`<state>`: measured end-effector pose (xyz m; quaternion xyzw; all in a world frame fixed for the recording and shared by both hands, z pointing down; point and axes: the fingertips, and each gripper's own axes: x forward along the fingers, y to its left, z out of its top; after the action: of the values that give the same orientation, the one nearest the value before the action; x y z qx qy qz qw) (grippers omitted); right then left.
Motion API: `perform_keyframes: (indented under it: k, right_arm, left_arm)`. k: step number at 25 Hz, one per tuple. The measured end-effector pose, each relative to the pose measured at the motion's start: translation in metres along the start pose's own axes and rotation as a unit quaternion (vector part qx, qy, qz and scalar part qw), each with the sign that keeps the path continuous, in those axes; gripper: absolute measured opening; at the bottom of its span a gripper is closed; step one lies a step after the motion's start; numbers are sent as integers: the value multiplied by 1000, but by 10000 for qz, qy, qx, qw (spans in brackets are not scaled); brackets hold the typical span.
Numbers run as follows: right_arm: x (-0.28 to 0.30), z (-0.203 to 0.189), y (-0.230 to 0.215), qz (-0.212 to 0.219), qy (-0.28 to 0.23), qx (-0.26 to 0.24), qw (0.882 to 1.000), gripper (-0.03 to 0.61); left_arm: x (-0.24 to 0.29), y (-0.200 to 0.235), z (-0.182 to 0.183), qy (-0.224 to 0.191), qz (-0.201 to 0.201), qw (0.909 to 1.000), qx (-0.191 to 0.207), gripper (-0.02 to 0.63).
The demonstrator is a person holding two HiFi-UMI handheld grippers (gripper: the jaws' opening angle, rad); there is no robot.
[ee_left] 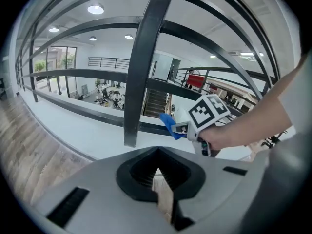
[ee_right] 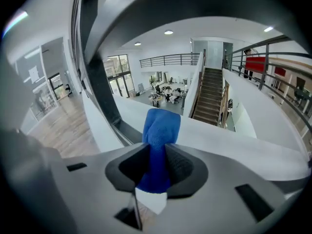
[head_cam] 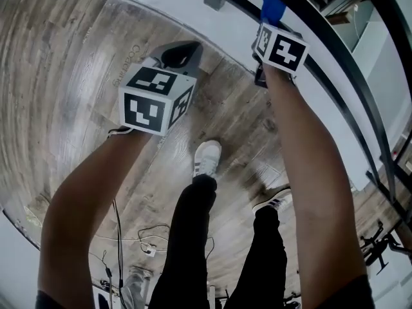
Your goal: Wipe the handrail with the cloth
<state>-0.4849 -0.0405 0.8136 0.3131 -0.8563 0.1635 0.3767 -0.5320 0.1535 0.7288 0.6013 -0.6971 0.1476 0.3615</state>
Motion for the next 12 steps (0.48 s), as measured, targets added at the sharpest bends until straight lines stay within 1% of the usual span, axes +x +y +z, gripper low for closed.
perform_keyframes:
  k: [4, 6, 12]
  right_arm:
    - [-23, -23, -58, -230, 8, 403, 9989, 106]
    - [-38, -38, -89, -350, 46, 522, 9980, 106]
    - [-81, -80, -176, -633, 53, 848, 9944, 107]
  left_arm:
    - [18, -18, 16, -98, 113, 9999, -30, 3]
    - [26, -33, 20, -92, 144, 9999, -4, 3]
    - [51, -97, 21, -5, 36, 10000, 91, 3]
